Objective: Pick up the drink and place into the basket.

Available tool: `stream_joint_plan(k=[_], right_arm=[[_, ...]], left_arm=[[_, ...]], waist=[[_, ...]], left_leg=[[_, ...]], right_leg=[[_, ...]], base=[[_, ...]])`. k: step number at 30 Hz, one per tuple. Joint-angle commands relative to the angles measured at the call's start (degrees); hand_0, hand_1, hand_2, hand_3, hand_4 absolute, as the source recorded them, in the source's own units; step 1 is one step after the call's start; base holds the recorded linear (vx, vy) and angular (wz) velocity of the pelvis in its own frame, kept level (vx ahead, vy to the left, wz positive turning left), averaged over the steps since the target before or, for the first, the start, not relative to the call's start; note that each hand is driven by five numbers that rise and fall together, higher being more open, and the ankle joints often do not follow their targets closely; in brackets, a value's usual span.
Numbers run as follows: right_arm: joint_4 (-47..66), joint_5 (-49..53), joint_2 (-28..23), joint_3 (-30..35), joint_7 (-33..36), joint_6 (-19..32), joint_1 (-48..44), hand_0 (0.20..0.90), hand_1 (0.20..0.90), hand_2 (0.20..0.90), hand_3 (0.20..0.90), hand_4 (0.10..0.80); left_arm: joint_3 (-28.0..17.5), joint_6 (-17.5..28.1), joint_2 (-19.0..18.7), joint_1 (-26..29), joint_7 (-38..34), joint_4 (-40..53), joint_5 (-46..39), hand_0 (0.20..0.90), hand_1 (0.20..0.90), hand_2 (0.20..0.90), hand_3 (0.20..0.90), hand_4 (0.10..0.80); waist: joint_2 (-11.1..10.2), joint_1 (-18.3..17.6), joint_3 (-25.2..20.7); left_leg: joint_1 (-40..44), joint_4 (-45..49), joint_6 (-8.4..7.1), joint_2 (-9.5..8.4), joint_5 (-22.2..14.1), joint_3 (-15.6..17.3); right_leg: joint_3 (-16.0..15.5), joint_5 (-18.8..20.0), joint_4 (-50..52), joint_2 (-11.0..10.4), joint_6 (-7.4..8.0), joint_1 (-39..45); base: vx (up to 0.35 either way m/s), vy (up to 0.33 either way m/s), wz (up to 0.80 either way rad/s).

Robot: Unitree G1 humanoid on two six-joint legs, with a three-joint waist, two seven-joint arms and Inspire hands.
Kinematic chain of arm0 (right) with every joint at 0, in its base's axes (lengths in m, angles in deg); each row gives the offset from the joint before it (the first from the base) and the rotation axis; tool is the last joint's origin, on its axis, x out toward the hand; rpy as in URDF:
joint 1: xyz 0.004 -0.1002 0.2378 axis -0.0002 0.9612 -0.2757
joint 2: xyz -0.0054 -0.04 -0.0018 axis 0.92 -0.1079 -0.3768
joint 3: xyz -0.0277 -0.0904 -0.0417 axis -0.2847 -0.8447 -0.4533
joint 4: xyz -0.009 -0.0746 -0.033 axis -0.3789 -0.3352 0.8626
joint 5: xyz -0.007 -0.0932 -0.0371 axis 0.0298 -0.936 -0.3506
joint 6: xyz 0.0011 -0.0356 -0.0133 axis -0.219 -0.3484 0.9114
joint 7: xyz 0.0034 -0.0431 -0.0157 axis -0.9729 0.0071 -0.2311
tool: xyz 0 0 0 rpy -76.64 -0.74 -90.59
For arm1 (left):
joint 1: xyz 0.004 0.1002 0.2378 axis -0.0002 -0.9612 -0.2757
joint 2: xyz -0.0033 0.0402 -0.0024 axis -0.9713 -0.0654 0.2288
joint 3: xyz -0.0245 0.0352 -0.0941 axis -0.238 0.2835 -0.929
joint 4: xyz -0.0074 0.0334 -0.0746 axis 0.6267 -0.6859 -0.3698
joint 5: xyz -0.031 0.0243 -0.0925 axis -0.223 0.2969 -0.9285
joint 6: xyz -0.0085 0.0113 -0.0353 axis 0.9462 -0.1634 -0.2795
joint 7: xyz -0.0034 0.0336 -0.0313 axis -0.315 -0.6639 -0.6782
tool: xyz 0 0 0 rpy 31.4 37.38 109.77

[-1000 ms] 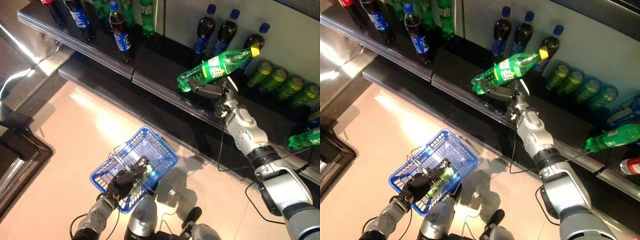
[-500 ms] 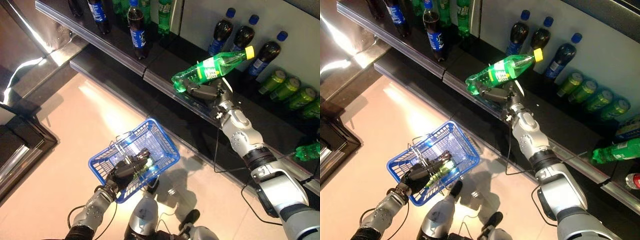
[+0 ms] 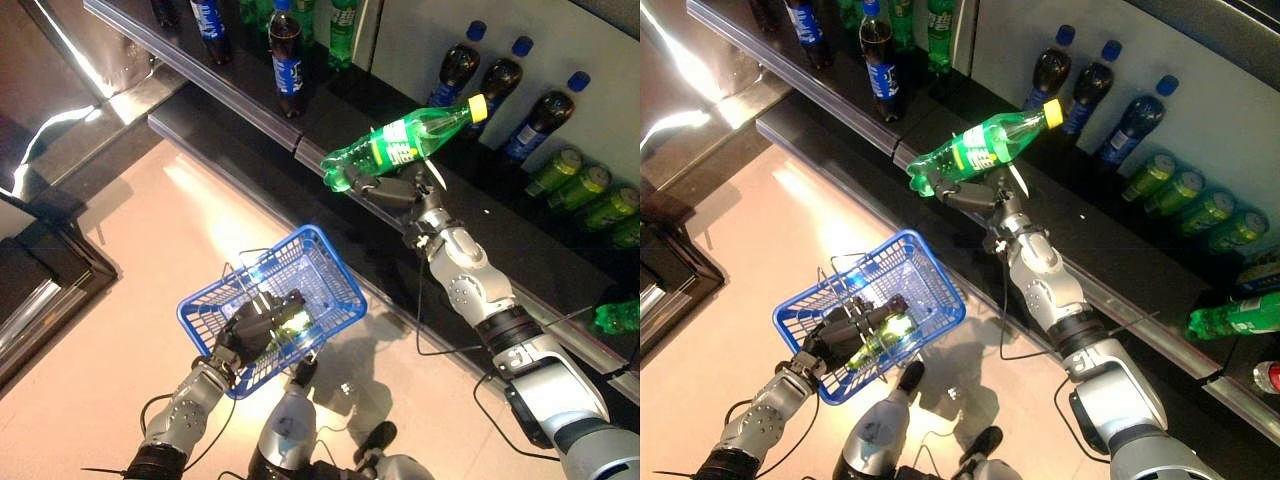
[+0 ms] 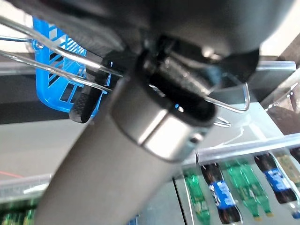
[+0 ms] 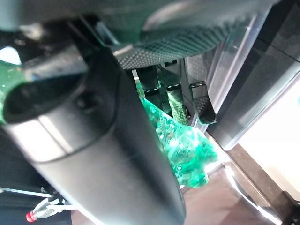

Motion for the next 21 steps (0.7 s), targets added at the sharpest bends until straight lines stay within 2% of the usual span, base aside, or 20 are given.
stream_joint_plan(k=[1,21], right_arm=[[7.48,-1.31,2.1,-4.4,-1.09,8.15,1.75,0.3,0.3,0.3,0.2,0.1],[10.61,-5.06,5.35,-6.23,-1.99,7.14,8.66,0.3,0.3,0.3,0.2,0.1]], left_arm=[[0.72,8.4,-0.09,2.02,7.49,15.99,-7.74,0.3,0.3,0.3,0.2,0.1],[-2.48,12.42,0.06,2.43,4.04,28.13,-9.23,0.3,0.3,0.3,0.2,0.1]], waist=[[-1.17,-0.91,-22.75],[-1.64,-0.44,-22.75]], left_leg=[[0.77,-0.29,-0.21,-1.75,-3.77,0.37],[0.39,-0.29,-0.23,-1.95,-3.69,-0.79]], right_leg=[[-1.79,0.19,-0.07,0.81,-0.17,-1.14],[-2.08,-0.16,-0.07,0.88,-0.14,-1.0]], base=[[0.0,0.0,0.0],[-0.001,-0.001,0.0]])
